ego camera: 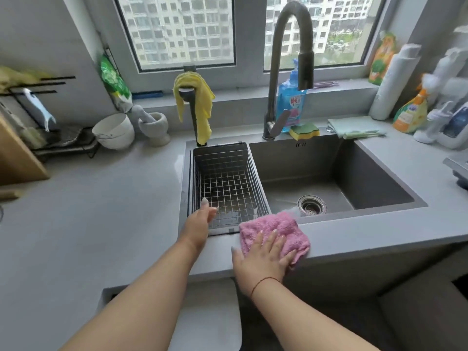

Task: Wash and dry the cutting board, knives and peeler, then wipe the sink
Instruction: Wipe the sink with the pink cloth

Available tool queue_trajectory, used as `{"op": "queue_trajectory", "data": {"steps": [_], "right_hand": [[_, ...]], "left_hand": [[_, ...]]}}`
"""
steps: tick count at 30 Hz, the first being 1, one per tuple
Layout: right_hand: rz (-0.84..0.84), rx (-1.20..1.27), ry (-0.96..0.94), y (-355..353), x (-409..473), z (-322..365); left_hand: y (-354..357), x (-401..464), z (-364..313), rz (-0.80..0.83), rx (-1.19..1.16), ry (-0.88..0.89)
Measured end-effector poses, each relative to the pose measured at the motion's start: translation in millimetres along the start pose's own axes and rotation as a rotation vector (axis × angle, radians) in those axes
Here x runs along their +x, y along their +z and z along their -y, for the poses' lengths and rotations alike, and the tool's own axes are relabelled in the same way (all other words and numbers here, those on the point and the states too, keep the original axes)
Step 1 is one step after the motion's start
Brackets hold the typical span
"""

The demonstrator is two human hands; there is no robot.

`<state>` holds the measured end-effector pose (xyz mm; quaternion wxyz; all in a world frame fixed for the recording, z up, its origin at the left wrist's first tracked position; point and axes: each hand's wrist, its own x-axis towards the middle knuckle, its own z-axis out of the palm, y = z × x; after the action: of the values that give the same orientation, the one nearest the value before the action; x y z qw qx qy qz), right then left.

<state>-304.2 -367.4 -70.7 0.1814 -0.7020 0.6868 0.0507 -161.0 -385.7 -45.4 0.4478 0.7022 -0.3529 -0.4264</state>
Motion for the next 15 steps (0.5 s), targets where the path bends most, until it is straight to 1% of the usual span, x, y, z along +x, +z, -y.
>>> {"op": "queue_trajectory", "data": {"steps": [5, 8, 11, 13, 15], "right_hand": [[0.084, -0.033, -0.122, 15.4, -28.3, 59.4], [0.138, -0.073, -0.304, 23.3, -41.3, 93.7], [0.174, -0.116, -0.520, 28.0, -43.7, 118.4], [0.186, -0.128, -0.619, 29.4, -37.0, 126.6], [0.157, -0.157, -0.700, 26.0, -23.9, 119.1]], "left_hand": [[-39.1, -4.7, 10.2, -0.096, -0.058, 0.001], [-66.0, -7.0, 18.2, -0.195, -0.095, 0.004], [-89.1, -7.7, 25.8, -0.241, -0.101, 0.008], [-102.4, -8.0, 30.5, -0.266, -0.114, 0.000], [-108.0, -6.7, 31.7, -0.263, -0.131, -0.005]]}}
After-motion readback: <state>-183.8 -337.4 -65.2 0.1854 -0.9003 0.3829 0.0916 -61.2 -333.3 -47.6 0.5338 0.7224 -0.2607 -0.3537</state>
